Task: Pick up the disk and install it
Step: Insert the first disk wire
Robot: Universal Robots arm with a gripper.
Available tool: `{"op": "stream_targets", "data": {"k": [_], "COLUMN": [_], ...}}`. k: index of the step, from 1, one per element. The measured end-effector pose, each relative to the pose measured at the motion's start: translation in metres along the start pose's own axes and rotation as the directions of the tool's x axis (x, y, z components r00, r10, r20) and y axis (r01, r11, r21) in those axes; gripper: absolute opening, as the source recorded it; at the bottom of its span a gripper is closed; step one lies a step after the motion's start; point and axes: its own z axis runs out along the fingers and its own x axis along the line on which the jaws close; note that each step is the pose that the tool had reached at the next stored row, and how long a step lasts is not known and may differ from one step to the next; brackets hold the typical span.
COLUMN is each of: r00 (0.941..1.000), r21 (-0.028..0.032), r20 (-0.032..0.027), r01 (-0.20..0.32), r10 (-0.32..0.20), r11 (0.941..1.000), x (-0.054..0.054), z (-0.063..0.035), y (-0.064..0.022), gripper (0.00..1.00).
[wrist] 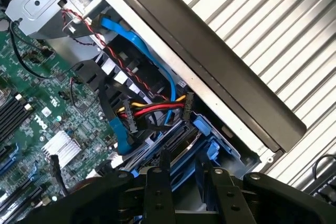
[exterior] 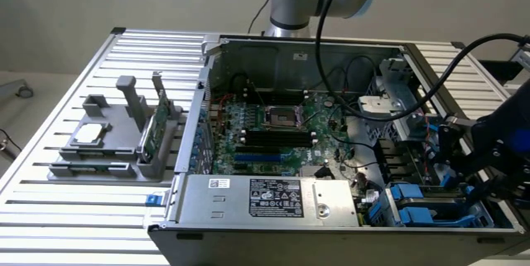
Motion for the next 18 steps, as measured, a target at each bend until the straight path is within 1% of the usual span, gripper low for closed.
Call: {"op": "stream_targets", "data": {"k": [7,13,18], "r00": [0.9998,0.9995,0.9994], "r21": [-0.0062,-0.011,-0.0129], "r20": [-0.0038,-0.0075,-0.0089], "r01": [-0.02,-0.029,-0.034], "r10": [0.02,0.029,0.034], "r11": [0.9998,0.9995,0.9993], "x": [0.001,0.0,0.0], "z": [0.0022,0.0038,0.0055], "y": [0.0032,0.0082,0.0133], "gripper": [0.33,0.33,0.33]}}
